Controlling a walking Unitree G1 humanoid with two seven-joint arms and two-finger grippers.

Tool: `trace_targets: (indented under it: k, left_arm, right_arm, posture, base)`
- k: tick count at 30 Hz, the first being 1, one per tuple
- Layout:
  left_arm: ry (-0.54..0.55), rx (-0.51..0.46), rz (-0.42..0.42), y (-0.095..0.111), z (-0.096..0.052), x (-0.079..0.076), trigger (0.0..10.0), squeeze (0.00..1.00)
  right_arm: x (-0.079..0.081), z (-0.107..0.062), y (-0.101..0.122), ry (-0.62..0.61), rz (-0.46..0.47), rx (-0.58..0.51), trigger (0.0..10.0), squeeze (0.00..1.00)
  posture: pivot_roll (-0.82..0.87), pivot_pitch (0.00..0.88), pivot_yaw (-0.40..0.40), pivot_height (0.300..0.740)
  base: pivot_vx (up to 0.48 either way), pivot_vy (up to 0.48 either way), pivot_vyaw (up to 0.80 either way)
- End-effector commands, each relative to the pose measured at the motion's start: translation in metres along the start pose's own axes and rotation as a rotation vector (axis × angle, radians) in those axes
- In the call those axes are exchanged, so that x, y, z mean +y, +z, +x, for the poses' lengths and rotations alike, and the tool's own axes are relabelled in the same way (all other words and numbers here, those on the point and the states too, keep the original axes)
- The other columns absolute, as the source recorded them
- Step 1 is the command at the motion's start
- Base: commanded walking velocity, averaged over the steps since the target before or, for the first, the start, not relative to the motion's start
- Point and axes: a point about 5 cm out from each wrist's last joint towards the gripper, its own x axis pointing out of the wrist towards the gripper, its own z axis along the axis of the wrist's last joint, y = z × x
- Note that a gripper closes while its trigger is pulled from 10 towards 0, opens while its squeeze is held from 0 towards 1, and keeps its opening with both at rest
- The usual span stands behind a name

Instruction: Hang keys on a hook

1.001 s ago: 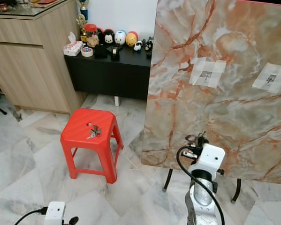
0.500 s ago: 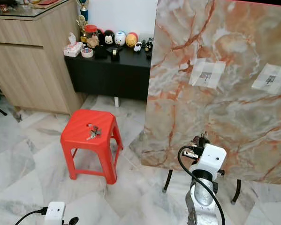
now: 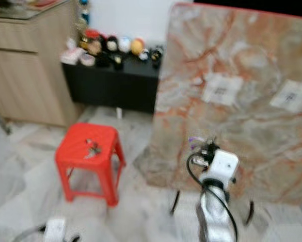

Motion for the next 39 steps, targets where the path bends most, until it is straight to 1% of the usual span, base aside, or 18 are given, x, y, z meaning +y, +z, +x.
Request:
trace_targets:
  k: [1,14,33,39]
  left_arm:
    - [0.032,0.014,0.013,-0.0032,-0.0022,0.0132,10.0,0.00]
    - [0.026,0.018,0.028,-0.0041,-0.0024,0.0129,10.0,0.00]
    - [0.021,0.018,0.033,-0.0038,-0.0020,0.0107,10.0,0.00]
    - [0.020,0.019,0.030,-0.0037,-0.0019,0.0102,10.0,0.00]
  right_arm:
    - [0.0064,0.0003,0.0019,0.009,0.018,-0.004,10.0,0.00]
    - [0.0052,0.0041,0.0047,-0.016,0.026,-0.017,10.0,0.00]
    - [0.0035,0.0023,0.0004,-0.023,0.030,0.000,10.0,0.00]
    - [0.0035,0.0033,0.0009,-0.023,0.032,-0.003,10.0,0.00]
  posture:
    - [0.01,0.006,-0.092,0.729]
    - [0.01,0.005,-0.092,0.729]
    - [0.02,0.000,-0.099,0.729]
    - [0.02,0.000,-0.100,0.729]
  base:
    - [0.240,0.000,0.00]
    - [0.000,0.000,0.00]
    - [0.000,0.000,0.00]
    - [0.251,0.000,0.00]
